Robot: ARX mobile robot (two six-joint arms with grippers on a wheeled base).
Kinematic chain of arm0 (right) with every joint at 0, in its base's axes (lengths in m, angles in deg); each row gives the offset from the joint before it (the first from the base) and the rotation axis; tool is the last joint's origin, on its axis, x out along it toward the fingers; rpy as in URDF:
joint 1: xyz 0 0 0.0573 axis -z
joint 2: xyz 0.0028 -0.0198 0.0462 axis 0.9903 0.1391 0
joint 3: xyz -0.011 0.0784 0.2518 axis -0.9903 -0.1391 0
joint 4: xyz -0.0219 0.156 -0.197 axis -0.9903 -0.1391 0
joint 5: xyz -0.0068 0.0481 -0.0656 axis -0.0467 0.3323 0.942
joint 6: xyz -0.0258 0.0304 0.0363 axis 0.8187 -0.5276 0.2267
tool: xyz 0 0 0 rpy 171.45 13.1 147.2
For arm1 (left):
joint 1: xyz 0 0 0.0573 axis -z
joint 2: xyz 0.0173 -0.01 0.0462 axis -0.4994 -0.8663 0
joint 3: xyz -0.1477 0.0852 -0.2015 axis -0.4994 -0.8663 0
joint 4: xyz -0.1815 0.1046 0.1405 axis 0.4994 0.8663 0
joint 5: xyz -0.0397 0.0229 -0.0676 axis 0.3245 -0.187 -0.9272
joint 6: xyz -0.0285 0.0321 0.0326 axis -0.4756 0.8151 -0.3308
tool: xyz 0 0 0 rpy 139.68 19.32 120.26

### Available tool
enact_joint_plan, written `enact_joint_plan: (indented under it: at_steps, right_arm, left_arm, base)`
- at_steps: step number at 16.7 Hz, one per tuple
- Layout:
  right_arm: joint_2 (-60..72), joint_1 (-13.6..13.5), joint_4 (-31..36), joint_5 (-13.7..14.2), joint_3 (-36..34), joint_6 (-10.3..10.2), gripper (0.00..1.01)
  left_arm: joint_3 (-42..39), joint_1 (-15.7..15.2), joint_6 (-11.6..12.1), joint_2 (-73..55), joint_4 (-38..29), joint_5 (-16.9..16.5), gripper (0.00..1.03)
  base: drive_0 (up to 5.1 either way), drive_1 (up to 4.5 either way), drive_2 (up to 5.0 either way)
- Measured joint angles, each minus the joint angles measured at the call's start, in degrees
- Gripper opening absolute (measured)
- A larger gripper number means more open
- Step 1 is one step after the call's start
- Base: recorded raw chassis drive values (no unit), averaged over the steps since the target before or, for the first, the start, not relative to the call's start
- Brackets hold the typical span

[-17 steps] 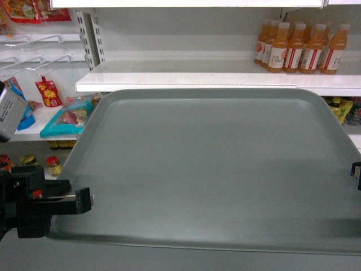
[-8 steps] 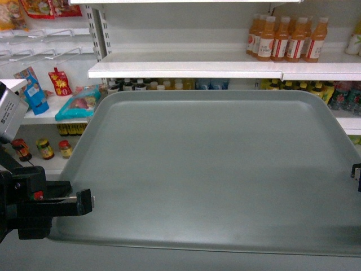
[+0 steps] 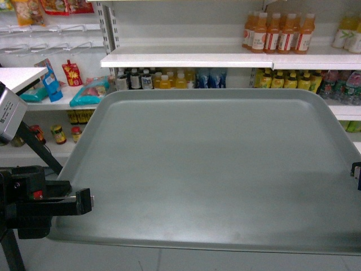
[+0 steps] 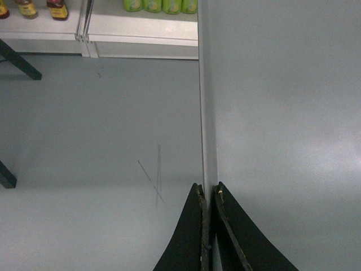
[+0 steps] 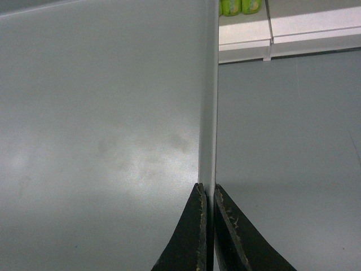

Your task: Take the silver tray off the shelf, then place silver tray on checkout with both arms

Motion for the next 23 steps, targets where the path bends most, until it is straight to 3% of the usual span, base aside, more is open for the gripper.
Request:
enact_joint_plan:
  at_steps: [13, 23]
  right_arm:
    - [0.0, 0.0, -0.09, 0.0, 0.0, 0.0, 0.02]
    - [-0.02, 0.0, -0.07, -0.04, 0.0, 0.0, 0.02]
  left_arm:
    - [0.0, 0.0, 0.02, 0.0, 0.13, 0.02, 0.03]
    - [-0.07, 0.0, 0.02, 0.09, 0.11, 0.04, 0.03]
  base:
    - [0.0, -4.02, 4.0]
    - [0.0, 0.0, 0.0]
